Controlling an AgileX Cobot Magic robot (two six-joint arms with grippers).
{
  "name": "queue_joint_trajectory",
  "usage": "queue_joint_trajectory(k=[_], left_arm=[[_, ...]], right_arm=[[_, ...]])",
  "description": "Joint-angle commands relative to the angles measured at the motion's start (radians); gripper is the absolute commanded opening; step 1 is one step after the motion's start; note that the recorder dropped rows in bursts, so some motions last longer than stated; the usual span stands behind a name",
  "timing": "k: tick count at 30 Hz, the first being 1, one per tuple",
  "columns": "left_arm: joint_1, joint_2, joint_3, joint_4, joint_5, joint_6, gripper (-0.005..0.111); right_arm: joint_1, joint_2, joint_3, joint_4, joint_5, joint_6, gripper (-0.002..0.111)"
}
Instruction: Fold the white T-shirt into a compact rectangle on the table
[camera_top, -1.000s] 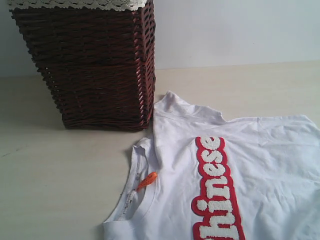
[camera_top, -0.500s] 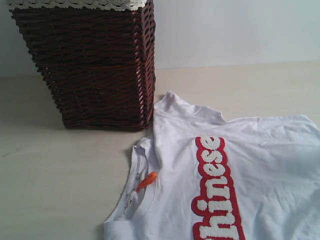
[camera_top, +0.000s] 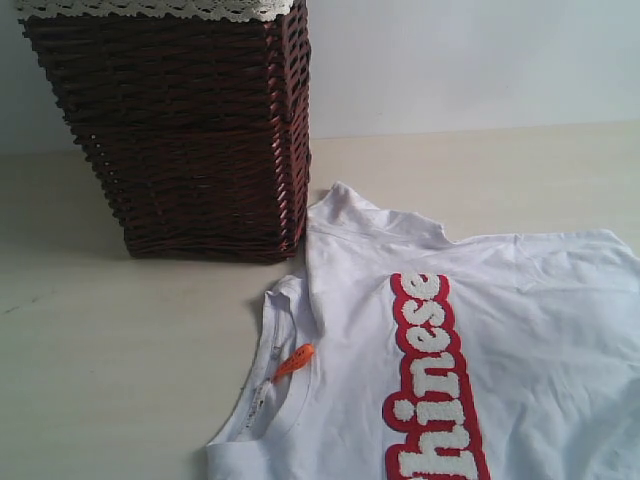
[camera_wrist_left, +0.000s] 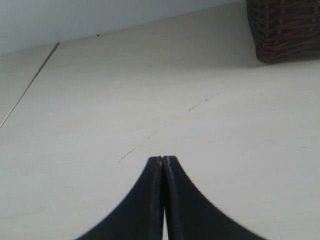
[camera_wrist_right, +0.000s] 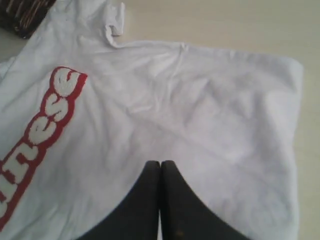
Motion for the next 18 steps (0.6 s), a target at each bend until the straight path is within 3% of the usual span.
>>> queue_joint_trajectory(k=[1, 4, 6, 9, 14, 16, 18], left_arm=[[0.002, 0.002, -0.003, -0.009, -0.003, -0.006, 0.0], [0.002, 0.002, -0.003, -0.009, -0.003, -0.006, 0.0], [0.002, 0.002, -0.003, -0.009, -0.003, -0.006, 0.0], [0.002, 0.002, -0.003, -0.009, -0.003, -0.006, 0.0], [0.002, 0.002, -0.003, -0.009, -0.003, -0.006, 0.0], [0.002, 0.002, -0.003, -0.009, -0.003, -0.006, 0.0], [0.002, 0.002, -0.003, -0.009, -0.003, -0.006, 0.0]], right_arm=[[-0.027, 0.007, -0.009, -0.082, -0.087, -0.032, 0.009], [-0.027, 0.091, -0.009, -0.159, -0.158, -0.038, 0.047], [-0.027, 0.129, -0.009, -0.101, -0.268, -0.038, 0.057], [-0.027, 0.141, -0.009, -0.065, -0.379, -0.043, 0.057], [-0.027, 0.175, -0.009, -0.065, -0.339, -0.052, 0.055], [-0.027, 0.187, -0.009, -0.067, -0.278, -0.057, 0.047], [-0.027, 0.187, -0.009, -0.067, -0.187, -0.095, 0.03]])
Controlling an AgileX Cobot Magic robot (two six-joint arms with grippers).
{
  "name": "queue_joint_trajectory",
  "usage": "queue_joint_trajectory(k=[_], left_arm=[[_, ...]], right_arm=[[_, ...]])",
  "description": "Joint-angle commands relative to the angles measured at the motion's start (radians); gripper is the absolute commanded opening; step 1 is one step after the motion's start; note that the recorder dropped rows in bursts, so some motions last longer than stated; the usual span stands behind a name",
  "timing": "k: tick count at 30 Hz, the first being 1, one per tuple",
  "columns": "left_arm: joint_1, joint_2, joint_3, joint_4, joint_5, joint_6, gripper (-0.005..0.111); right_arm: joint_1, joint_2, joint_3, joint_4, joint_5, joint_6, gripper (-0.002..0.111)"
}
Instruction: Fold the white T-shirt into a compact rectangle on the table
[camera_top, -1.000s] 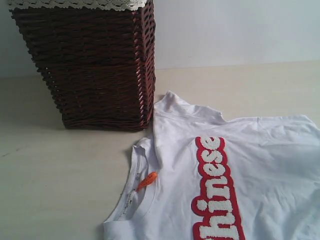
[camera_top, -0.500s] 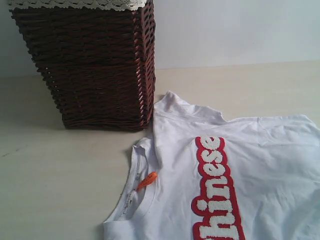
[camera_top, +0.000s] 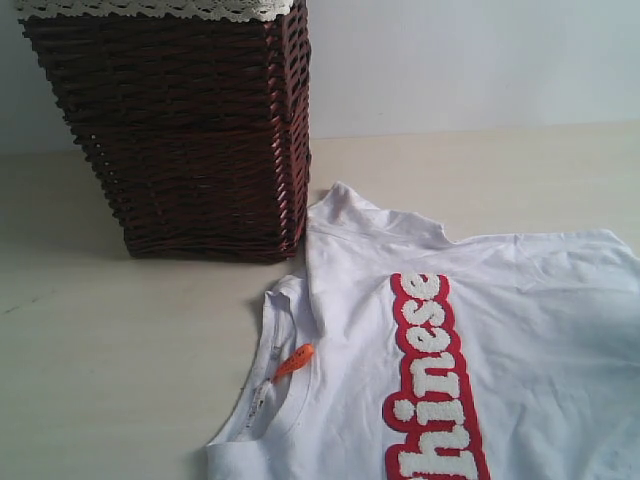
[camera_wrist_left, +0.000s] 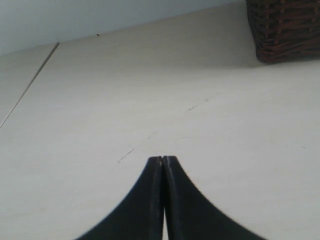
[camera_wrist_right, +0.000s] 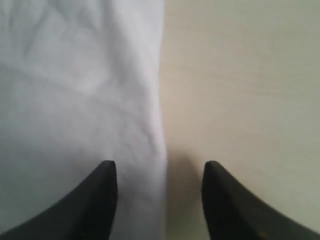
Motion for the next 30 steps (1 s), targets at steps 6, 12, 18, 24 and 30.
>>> queue_joint_trajectory(k=[6, 12, 18, 24, 30], left_arm=[[0.002, 0.002, -0.003, -0.009, -0.003, -0.006, 0.0], [0.002, 0.002, -0.003, -0.009, -0.003, -0.006, 0.0], [0.002, 0.002, -0.003, -0.009, -0.003, -0.006, 0.0], [0.002, 0.002, -0.003, -0.009, -0.003, -0.006, 0.0], [0.002, 0.002, -0.003, -0.009, -0.003, -0.006, 0.0]], right_arm=[[-0.003, -0.028, -0.007, 0.04, 0.211, -0.157, 0.0], [-0.003, -0.131, -0.007, 0.029, 0.031, -0.163, 0.0], [0.01, -0.24, -0.007, 0.026, 0.187, -0.163, 0.0], [0.114, -0.305, -0.007, -0.061, 0.399, -0.05, 0.0], [0.307, -0.314, 0.007, -0.224, 0.394, 0.147, 0.0]])
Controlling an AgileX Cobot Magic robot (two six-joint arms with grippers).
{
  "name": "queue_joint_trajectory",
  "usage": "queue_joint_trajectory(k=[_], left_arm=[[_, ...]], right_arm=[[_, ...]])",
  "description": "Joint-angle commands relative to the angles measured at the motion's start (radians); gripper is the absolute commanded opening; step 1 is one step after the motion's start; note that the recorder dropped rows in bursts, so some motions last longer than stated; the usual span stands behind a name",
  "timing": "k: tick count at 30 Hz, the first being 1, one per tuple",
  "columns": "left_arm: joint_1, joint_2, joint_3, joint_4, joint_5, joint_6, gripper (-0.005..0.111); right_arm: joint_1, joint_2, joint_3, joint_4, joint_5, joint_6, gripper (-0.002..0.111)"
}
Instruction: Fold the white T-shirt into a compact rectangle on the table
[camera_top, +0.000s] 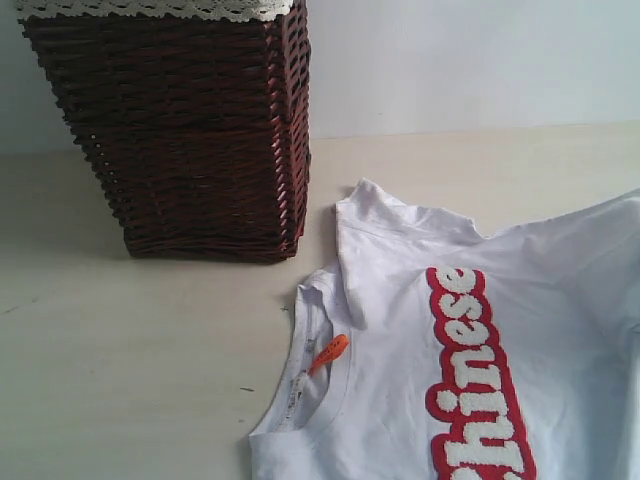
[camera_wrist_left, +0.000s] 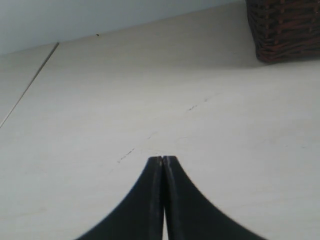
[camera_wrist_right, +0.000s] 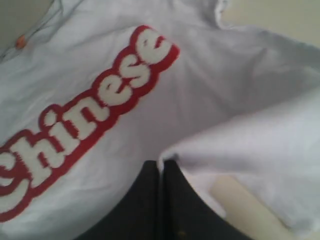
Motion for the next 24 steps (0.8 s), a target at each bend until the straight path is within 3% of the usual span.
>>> queue_joint_trajectory(k=[1, 6, 11, 15, 20, 24], left_arm=[[0.002, 0.002, -0.003, -0.009, -0.003, -0.006, 0.0], [0.002, 0.002, -0.003, -0.009, -0.003, -0.006, 0.0], [0.002, 0.002, -0.003, -0.009, -0.003, -0.006, 0.0], [0.002, 0.002, -0.003, -0.009, -0.003, -0.006, 0.0], [0.002, 0.002, -0.003, -0.009, -0.003, -0.006, 0.0], [0.002, 0.002, -0.003, -0.009, -0.003, -0.006, 0.0]], right_arm=[[0.136, -0.01, 0.017, -0.121, 0.006, 0.147, 0.0], [0.28, -0.01, 0.092, -0.236, 0.005, 0.229, 0.012], [0.391, -0.01, 0.221, -0.363, 0.019, 0.255, 0.04], [0.438, -0.01, 0.311, -0.393, -0.012, 0.255, 0.054], [0.438, -0.08, 0.331, -0.314, -0.1, 0.211, 0.058], [0.438, -0.259, 0.314, -0.288, -0.309, 0.211, 0.058]])
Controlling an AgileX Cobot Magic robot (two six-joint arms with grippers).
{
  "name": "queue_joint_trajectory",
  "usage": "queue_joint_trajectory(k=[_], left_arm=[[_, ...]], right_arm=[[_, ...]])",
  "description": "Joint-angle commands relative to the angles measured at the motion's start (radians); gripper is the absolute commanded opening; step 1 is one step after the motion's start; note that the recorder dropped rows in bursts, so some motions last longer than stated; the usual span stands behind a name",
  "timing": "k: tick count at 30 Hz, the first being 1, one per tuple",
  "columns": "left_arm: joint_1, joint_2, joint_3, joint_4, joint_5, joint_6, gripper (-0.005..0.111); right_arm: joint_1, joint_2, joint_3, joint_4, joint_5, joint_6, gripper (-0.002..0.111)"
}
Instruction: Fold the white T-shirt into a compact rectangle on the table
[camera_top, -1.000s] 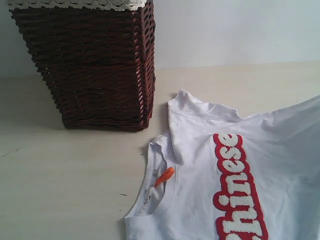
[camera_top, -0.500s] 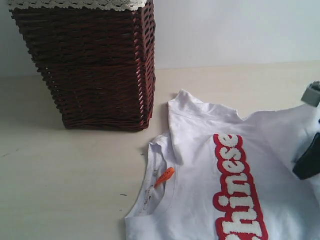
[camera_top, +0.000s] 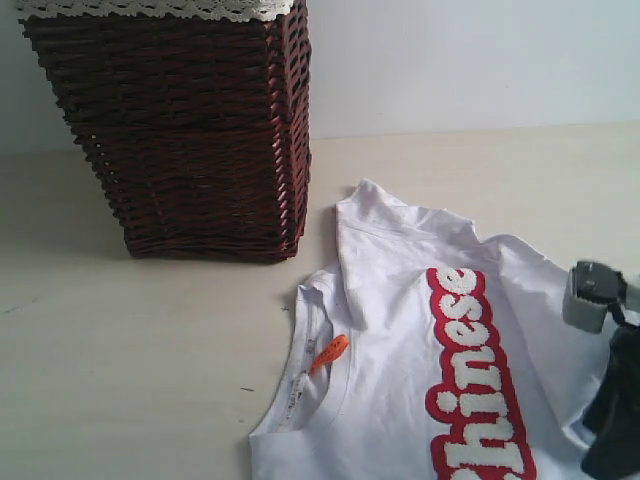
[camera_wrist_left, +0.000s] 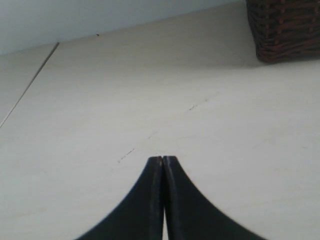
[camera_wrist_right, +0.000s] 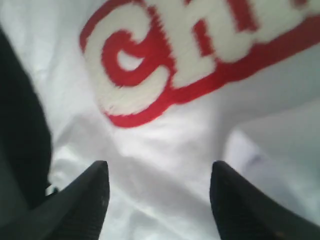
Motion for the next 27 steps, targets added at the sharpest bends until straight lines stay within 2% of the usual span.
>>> queue_joint_trajectory(k=[1, 5, 7, 10, 15, 19, 24, 27], left_arm=[[0.002, 0.002, -0.003, -0.009, -0.003, -0.006, 0.0], [0.002, 0.002, -0.003, -0.009, -0.003, -0.006, 0.0], [0.002, 0.002, -0.003, -0.009, -0.003, -0.006, 0.0], [0.002, 0.002, -0.003, -0.009, -0.003, -0.006, 0.0], [0.002, 0.002, -0.003, -0.009, -0.003, -0.006, 0.0], [0.002, 0.002, -0.003, -0.009, -0.003, -0.006, 0.0], [0.002, 0.002, -0.003, -0.009, -0.003, -0.006, 0.0], [0.002, 0.002, -0.003, -0.009, -0.003, -0.006, 0.0]], right_arm=[[0.003, -0.198, -0.024, 0.032, -0.256, -0.012, 0.058], [0.003, -0.287, -0.073, -0.053, -0.563, 0.155, 0.058], [0.003, -0.267, -0.11, -0.134, -0.603, 0.3, 0.058], [0.003, -0.176, -0.179, -0.239, -0.454, 0.431, 0.055], [-0.009, 0.006, -0.284, -0.282, -0.215, 0.376, 0.054], [-0.022, 0.048, -0.319, -0.328, -0.197, 0.264, 0.054], [-0.022, 0.046, -0.33, -0.432, -0.189, 0.251, 0.054], [-0.022, 0.012, -0.33, -0.417, -0.226, 0.179, 0.054]])
